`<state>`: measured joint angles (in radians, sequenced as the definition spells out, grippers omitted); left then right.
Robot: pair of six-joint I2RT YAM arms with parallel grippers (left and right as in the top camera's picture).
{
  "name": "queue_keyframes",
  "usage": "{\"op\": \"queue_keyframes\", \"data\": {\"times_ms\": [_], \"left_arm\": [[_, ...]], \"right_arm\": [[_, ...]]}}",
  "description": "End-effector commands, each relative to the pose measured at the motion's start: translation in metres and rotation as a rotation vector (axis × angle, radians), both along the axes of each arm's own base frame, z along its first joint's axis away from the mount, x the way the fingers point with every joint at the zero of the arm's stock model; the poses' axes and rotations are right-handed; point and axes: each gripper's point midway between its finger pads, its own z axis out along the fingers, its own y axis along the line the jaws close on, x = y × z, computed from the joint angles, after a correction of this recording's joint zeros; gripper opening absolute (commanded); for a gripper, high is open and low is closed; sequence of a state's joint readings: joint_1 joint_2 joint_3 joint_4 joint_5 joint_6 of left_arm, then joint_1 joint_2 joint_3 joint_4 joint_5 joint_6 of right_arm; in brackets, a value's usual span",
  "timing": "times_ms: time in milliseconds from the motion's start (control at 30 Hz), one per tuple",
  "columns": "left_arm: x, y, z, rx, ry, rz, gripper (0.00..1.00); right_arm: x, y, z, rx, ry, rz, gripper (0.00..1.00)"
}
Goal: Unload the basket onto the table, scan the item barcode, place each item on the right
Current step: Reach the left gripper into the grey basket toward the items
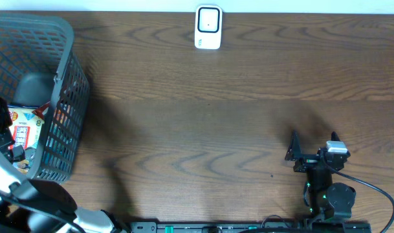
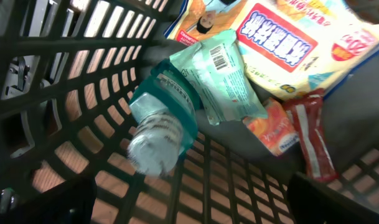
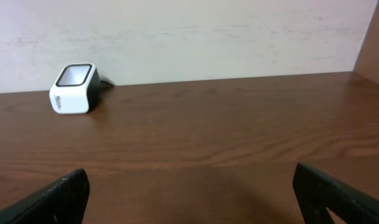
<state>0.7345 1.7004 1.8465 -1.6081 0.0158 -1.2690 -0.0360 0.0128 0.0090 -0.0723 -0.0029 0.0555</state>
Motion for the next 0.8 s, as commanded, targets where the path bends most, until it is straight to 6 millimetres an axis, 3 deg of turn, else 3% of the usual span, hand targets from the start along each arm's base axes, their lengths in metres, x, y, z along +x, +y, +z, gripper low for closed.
{"op": "queue_keyframes", "data": {"times_ms": [0, 333, 767], "left_arm": [[-0.005, -0.002, -0.013, -0.054, 0.067, 0.025, 0.98], [-0.018, -0.012, -0.033, -0.123, 0.152, 0.024, 0.98], [-0.033, -0.025, -0.087, -0.194, 0.241, 0.042, 0.98]], "right_arm": [[0.000, -0.001, -0.001, -0.013, 0.003, -0.009, 0.99], [0.000, -0.001, -0.001, -0.013, 0.002, -0.009, 0.99], [0.000, -0.001, -0.001, -0.013, 0.002, -0.009, 0.99]]}}
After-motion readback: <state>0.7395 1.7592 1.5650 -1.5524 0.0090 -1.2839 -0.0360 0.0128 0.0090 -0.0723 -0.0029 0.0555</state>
